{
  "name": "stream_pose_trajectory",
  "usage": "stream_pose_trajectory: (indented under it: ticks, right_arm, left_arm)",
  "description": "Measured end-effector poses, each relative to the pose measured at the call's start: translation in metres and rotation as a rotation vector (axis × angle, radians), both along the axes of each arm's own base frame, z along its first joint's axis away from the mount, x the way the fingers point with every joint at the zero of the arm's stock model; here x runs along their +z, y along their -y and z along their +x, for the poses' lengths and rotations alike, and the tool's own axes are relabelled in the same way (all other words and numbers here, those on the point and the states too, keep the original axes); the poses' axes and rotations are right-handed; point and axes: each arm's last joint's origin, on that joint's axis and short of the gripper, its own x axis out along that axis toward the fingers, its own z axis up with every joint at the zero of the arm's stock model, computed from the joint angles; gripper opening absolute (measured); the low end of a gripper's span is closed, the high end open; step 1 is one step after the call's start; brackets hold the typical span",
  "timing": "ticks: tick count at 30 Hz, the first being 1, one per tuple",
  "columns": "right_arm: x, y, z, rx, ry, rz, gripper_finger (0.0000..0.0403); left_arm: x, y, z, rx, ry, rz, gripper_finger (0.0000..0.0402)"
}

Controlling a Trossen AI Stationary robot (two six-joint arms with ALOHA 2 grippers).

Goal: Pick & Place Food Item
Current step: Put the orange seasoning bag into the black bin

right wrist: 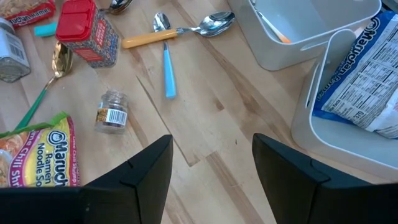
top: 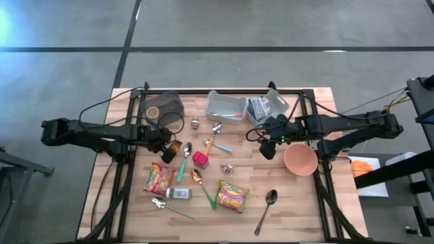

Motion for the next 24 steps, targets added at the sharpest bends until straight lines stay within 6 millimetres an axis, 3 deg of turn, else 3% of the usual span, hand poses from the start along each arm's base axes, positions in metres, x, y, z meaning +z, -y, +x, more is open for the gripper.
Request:
stream_pose_trajectory:
  ticks: [7, 11, 24]
  right_arm:
    - [0.0, 0.0, 0.0, 0.0, 0.0, 0.0, 0.0219]
    - [0.0, 0.0, 0.0, 0.0, 0.0, 0.001, 0.0219]
    - [0.0, 0.0, 0.0, 0.014, -0.004, -0.006, 0.0219]
  left_arm:
    - [0.001, 0.0, 0.001, 0.007, 0.006, -0.008, 0.0328]
    - [0.011, -0.001, 0.007, -0.005, 0.044, -0.004, 0.0308]
    - [0.052, -0.019, 0.016, -0.043, -0.045, -0.041, 0.0299]
